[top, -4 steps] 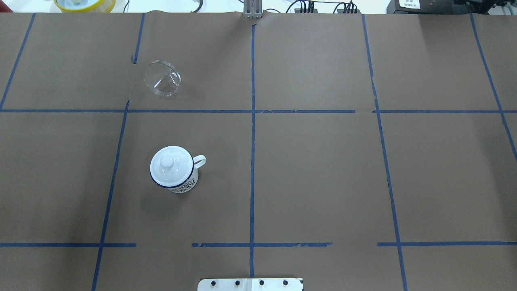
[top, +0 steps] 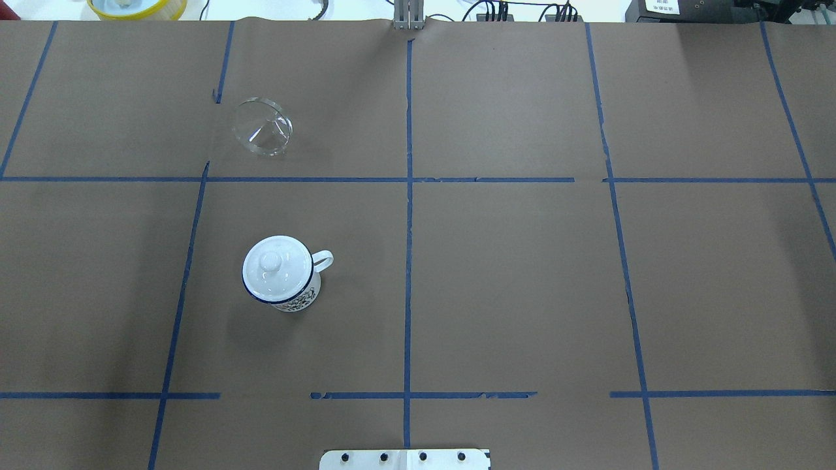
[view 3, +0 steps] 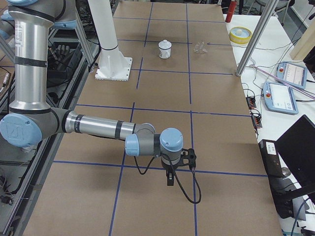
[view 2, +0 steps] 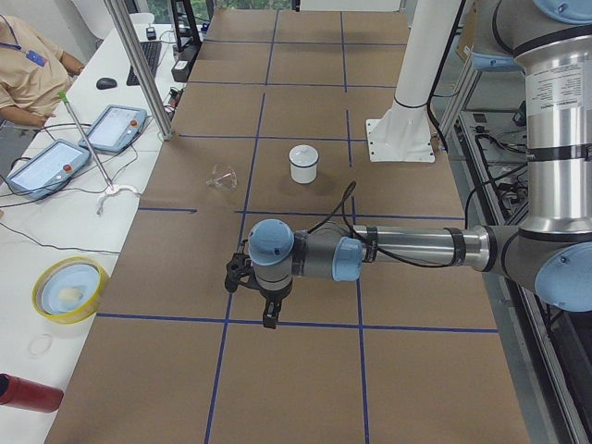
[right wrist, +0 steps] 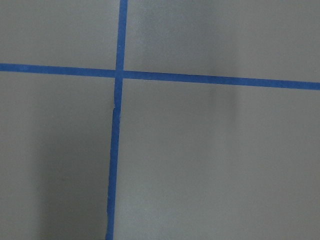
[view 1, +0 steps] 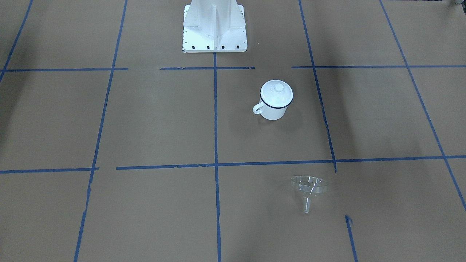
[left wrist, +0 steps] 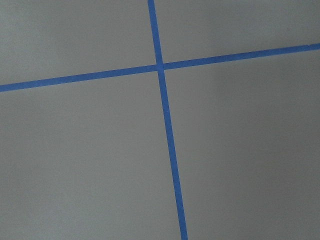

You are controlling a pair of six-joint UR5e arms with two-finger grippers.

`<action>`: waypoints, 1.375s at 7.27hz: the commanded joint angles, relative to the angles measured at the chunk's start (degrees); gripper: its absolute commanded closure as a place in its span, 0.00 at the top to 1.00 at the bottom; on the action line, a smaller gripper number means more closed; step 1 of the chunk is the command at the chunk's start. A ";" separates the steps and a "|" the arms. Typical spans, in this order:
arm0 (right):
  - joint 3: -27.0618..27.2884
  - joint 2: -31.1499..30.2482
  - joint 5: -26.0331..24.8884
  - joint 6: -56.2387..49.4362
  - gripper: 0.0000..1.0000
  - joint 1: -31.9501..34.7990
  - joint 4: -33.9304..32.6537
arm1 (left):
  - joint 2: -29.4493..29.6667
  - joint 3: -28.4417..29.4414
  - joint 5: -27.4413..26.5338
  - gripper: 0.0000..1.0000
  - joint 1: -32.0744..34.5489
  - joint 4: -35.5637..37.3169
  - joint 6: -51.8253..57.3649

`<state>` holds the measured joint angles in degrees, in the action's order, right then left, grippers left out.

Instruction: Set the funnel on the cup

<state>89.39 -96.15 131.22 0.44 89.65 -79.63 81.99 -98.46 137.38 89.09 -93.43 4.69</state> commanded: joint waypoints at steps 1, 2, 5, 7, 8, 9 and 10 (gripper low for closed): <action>-0.01 0.00 0.00 0.00 1.00 0.00 0.00 | 1.06 0.29 0.08 1.00 -0.06 -0.17 -0.04; 0.08 0.00 0.00 0.00 1.00 0.00 0.00 | 2.11 1.16 -0.09 1.00 -0.06 -0.08 0.05; -0.01 0.00 0.00 0.00 1.00 0.00 0.00 | 3.96 1.60 0.17 1.00 0.11 -0.43 -2.39; 0.08 0.00 0.00 0.00 1.00 0.00 0.00 | 5.37 1.51 0.08 1.00 1.70 -8.80 -6.08; -0.01 0.00 0.00 0.00 1.00 0.00 0.00 | 5.46 1.61 -0.01 1.00 1.78 -12.79 -10.10; -0.01 0.00 0.00 0.00 1.00 0.00 0.00 | 4.85 2.30 0.43 1.00 1.79 -16.22 -10.93; -0.01 0.00 0.00 0.00 1.00 0.00 0.00 | 5.63 3.27 0.26 1.00 1.70 -17.56 -11.37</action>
<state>89.40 -96.15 131.22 0.44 89.65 -79.63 87.18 -96.19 137.64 90.81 -108.14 -5.52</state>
